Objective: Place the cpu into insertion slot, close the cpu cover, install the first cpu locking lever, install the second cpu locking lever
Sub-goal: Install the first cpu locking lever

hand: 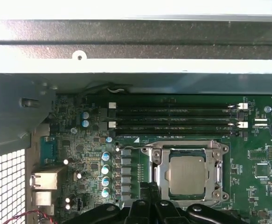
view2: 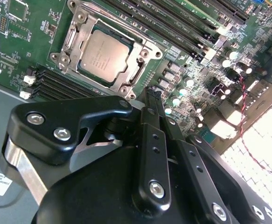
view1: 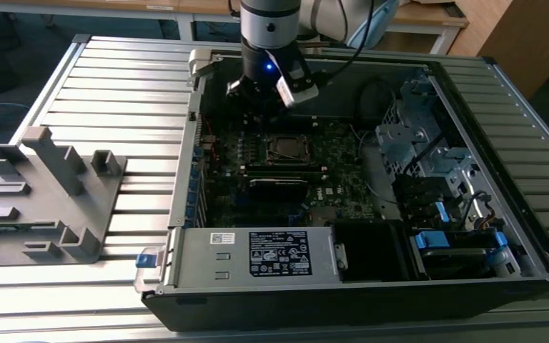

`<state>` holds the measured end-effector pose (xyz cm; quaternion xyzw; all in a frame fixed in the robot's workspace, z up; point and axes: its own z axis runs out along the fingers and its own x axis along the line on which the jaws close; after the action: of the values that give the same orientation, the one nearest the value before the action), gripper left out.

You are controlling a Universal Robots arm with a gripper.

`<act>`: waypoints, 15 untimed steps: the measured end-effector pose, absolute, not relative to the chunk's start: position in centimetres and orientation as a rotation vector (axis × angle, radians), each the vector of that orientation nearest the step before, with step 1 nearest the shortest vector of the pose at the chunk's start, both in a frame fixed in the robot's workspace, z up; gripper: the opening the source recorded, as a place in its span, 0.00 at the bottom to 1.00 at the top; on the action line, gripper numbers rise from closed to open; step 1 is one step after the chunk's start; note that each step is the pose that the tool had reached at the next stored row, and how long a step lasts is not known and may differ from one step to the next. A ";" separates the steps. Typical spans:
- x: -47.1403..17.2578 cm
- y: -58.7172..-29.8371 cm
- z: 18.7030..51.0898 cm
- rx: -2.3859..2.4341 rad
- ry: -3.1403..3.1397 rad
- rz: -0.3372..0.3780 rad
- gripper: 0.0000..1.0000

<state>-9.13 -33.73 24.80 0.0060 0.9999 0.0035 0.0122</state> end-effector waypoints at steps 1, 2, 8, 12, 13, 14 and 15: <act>-9.1 -33.7 24.9 0.019 3.117 0.011 0.11; -9.1 -33.7 24.9 0.019 3.117 0.011 0.11; -9.1 -33.7 24.9 0.019 3.117 0.011 0.11; -9.2 -33.7 24.9 0.019 3.117 0.011 0.11; -9.3 -33.7 24.9 0.019 3.117 0.011 0.11; -9.4 -33.7 24.9 0.019 3.117 0.011 0.11; -9.6 -33.7 24.9 0.018 3.117 0.011 0.11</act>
<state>-9.58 -33.74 24.86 0.0059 0.9999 0.0035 0.0121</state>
